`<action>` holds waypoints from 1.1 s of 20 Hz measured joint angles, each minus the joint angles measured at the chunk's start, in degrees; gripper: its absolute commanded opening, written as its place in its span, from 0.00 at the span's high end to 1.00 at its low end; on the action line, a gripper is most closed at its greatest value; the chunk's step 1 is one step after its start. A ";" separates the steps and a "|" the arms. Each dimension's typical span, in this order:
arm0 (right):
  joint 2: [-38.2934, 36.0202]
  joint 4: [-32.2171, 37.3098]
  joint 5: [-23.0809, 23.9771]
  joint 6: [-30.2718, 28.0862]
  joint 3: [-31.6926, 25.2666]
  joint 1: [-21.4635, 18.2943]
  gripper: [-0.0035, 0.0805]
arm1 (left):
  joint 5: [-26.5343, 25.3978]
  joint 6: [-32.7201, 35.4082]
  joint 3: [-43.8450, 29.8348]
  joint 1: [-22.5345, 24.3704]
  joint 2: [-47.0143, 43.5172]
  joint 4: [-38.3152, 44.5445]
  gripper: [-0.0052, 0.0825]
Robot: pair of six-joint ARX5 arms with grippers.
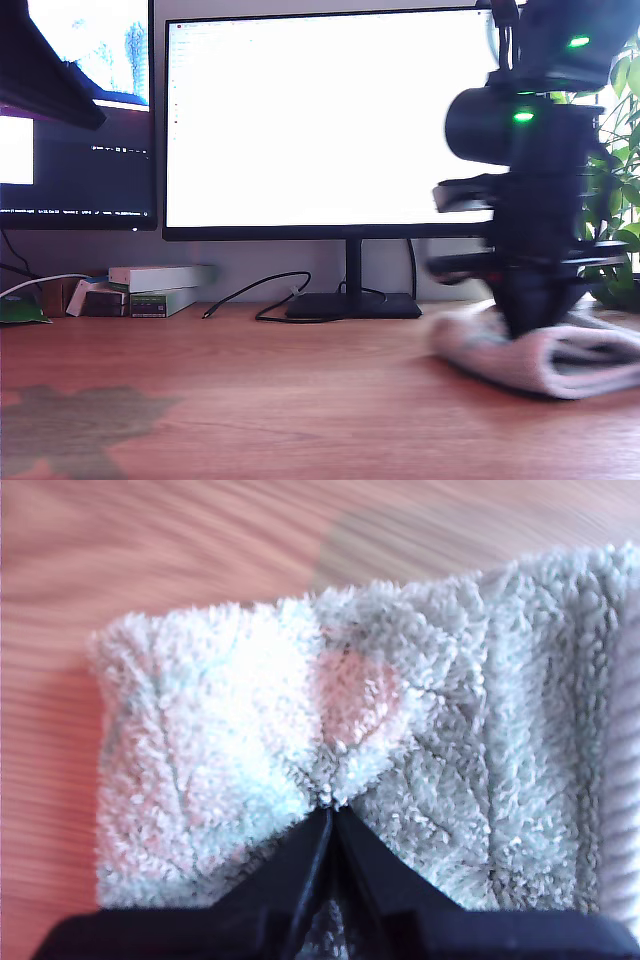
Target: Fold the tea towel to a neat square and place it to the right
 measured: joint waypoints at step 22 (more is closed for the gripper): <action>-26.16 -2.89 0.17 5.84 -18.53 -8.35 0.97 | 0.09 -0.04 0.00 0.00 0.00 4.61 0.97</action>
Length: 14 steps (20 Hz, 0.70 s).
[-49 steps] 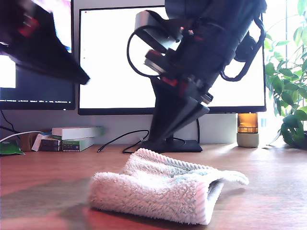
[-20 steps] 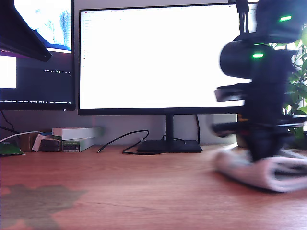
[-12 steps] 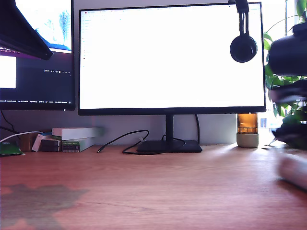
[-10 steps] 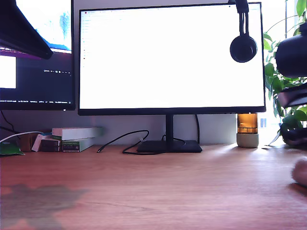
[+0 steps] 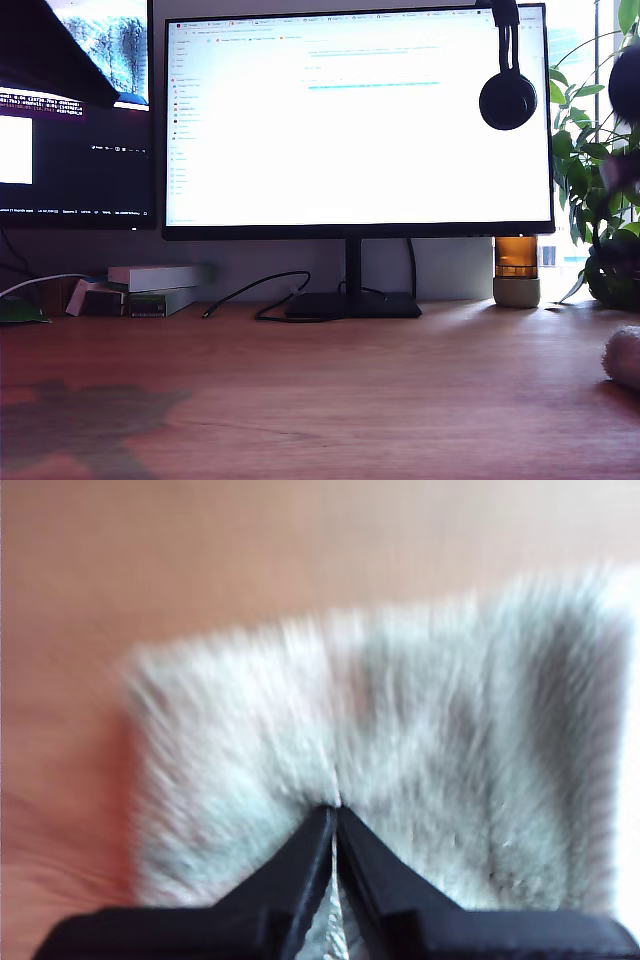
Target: Fold the tea towel to a neat square and place it to the right
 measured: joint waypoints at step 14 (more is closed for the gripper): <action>-12.57 25.38 -1.09 -14.56 5.60 -0.26 0.97 | -1.62 -4.17 0.00 4.07 4.04 16.85 0.97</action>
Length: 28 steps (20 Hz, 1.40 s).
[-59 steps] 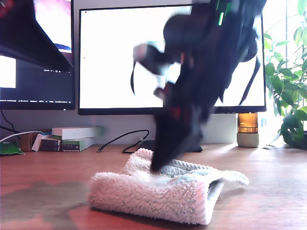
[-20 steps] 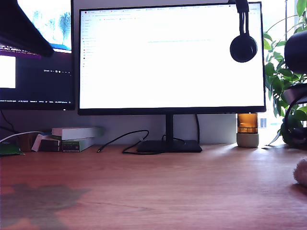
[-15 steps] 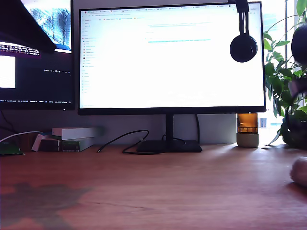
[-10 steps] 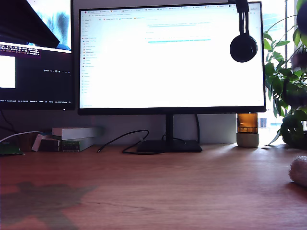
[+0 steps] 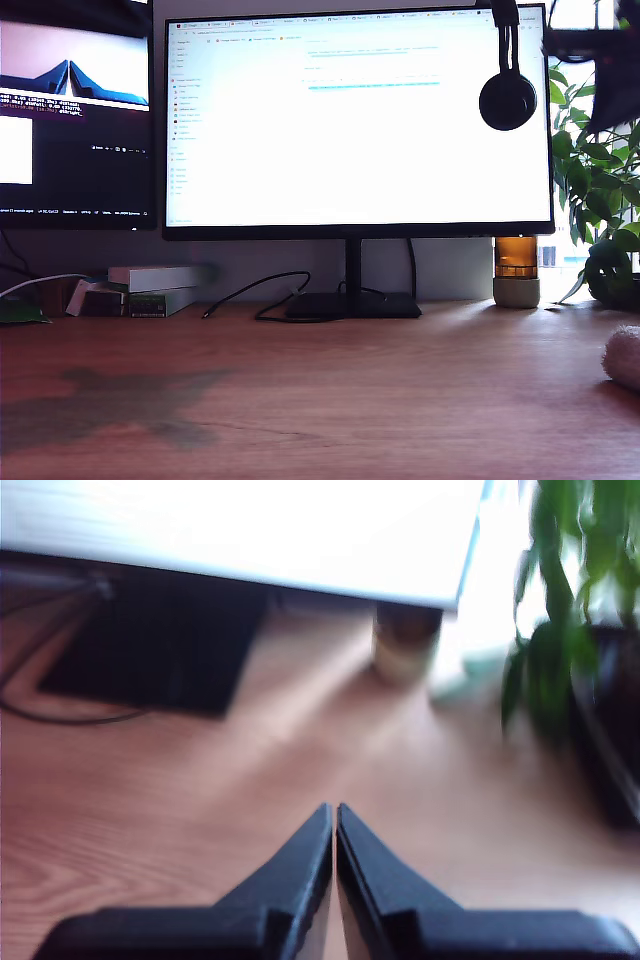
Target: Fold the tea towel to a neat square and place it to the right
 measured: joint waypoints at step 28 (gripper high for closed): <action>-31.82 13.29 -13.29 -2.14 -34.12 -16.13 0.97 | -1.29 -6.12 -26.82 24.59 -29.20 1.09 0.97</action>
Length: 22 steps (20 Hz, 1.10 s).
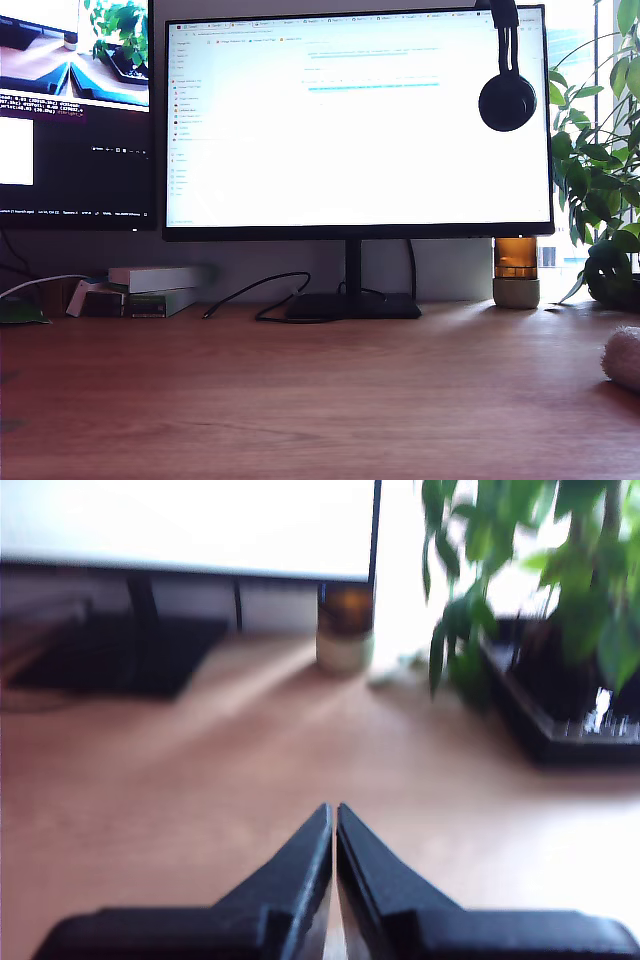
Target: Fold the tea towel to a neat square and place it to the right
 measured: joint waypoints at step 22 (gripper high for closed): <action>-19.08 -27.91 -6.05 -1.42 -2.51 1.99 0.97 | -0.85 -1.33 0.15 0.00 -16.41 -28.26 0.97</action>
